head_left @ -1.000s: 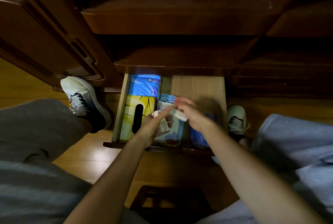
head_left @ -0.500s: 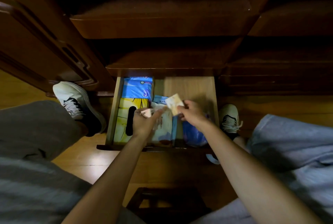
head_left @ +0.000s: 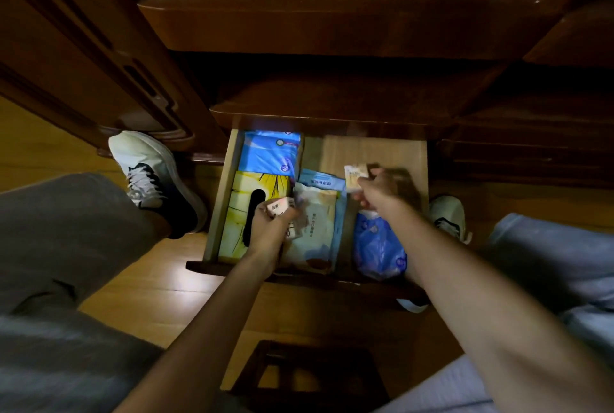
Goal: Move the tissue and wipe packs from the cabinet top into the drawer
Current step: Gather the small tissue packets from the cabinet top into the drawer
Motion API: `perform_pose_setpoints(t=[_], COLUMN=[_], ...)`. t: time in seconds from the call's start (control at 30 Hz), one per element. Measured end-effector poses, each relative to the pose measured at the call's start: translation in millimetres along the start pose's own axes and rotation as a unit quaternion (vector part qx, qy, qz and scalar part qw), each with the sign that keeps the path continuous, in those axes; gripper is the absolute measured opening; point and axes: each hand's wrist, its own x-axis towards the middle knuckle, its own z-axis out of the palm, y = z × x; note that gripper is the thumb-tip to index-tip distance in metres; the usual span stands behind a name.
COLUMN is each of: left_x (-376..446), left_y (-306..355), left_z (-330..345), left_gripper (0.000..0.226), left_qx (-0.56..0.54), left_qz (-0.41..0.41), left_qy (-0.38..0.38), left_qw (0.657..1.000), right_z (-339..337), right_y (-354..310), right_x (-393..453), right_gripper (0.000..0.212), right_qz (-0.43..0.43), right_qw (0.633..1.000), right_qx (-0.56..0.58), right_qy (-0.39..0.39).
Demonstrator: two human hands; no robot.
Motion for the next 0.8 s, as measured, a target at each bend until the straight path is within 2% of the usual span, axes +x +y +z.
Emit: perform_pose_setpoints(t=[0.1, 0.23, 0.37, 0.5, 0.63, 0.73, 0.8], left_x=[5, 11, 15, 19, 21, 22, 23], left_y=[1, 2, 5, 11, 15, 17, 16], left_z=[-4, -12, -23, -22, -18, -17, -17], left_gripper=[0.046, 0.045, 0.045, 0.044, 0.046, 0.042, 0.048], left_qx=[0.006, 0.010, 0.000, -0.027, -0.065, -0.100, -0.095], left_qz=[-0.001, 0.002, 0.009, 0.020, 0.015, -0.002, 0.010], left_qy=[0.004, 0.014, 0.035, 0.030, 0.010, 0.007, 0.003], left_qw=[1.000, 1.000, 0.999, 0.999, 0.998, 0.995, 0.995], right_z=[22, 64, 87, 95, 86, 74, 68], right_y=[-12, -35, -52, -50, -44, -38, -32], right_x=[11, 23, 30, 27, 30, 24, 14], right_gripper=[0.043, 0.039, 0.034, 0.025, 0.014, 0.024, 0.028], right_qz=[-0.016, -0.046, -0.082, -0.108, -0.131, -0.157, -0.176], right_qw=[0.999, 0.999, 0.986, 0.974, 0.979, 0.976, 0.975], right_qx=[0.027, 0.022, -0.143, -0.196, -0.158, -0.142, -0.128], right_qy=[-0.016, -0.010, 0.013, 0.025, -0.010, -0.048, -0.051])
